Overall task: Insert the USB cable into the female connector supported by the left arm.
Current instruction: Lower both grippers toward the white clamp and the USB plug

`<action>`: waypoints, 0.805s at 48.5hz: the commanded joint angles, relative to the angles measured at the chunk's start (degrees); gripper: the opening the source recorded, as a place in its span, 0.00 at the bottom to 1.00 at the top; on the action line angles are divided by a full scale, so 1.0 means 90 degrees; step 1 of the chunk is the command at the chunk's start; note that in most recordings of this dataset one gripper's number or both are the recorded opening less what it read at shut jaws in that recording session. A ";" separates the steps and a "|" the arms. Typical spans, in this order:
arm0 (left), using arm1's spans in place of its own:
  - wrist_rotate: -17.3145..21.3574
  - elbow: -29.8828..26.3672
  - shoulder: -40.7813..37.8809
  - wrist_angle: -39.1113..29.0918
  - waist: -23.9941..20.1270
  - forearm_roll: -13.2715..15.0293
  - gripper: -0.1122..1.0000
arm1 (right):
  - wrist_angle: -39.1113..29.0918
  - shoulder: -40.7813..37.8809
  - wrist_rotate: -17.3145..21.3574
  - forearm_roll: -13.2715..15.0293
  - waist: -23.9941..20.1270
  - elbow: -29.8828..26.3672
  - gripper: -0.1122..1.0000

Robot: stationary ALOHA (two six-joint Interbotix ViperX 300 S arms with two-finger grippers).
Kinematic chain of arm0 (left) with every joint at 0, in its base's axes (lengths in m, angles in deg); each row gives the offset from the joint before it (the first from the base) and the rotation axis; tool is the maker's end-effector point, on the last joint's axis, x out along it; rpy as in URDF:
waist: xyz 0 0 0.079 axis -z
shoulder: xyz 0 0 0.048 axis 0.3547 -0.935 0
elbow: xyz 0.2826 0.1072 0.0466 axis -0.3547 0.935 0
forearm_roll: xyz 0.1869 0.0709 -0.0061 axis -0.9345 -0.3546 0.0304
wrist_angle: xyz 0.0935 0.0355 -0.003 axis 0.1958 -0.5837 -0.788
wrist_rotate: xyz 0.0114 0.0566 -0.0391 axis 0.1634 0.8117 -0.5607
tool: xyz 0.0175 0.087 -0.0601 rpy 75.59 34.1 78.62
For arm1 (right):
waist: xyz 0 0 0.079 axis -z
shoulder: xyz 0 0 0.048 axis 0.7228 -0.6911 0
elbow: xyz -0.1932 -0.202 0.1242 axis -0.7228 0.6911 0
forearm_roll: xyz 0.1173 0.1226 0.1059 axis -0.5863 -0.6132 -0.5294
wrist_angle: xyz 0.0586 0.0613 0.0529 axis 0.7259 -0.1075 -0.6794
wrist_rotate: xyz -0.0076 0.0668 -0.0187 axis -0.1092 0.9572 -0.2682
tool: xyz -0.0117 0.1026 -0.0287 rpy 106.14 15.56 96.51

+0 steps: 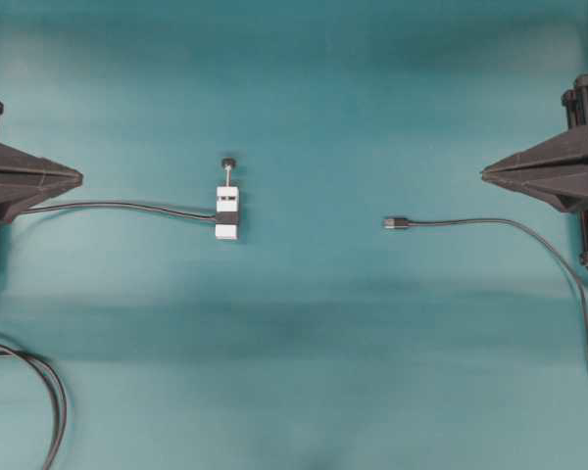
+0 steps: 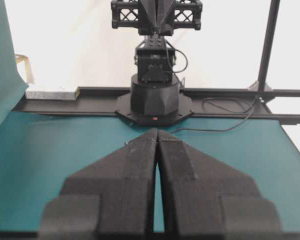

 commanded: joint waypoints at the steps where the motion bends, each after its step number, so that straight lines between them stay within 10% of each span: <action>1: -0.0137 -0.0146 -0.0010 0.0137 0.0107 0.0010 0.11 | 0.0068 -0.0020 -0.0020 0.0029 -0.0049 -0.0117 0.10; 39: -0.0088 -0.0635 -0.2402 -0.1318 0.0088 0.0010 0.18 | -0.1113 -0.1113 0.1172 0.0078 -0.0029 -0.0293 0.10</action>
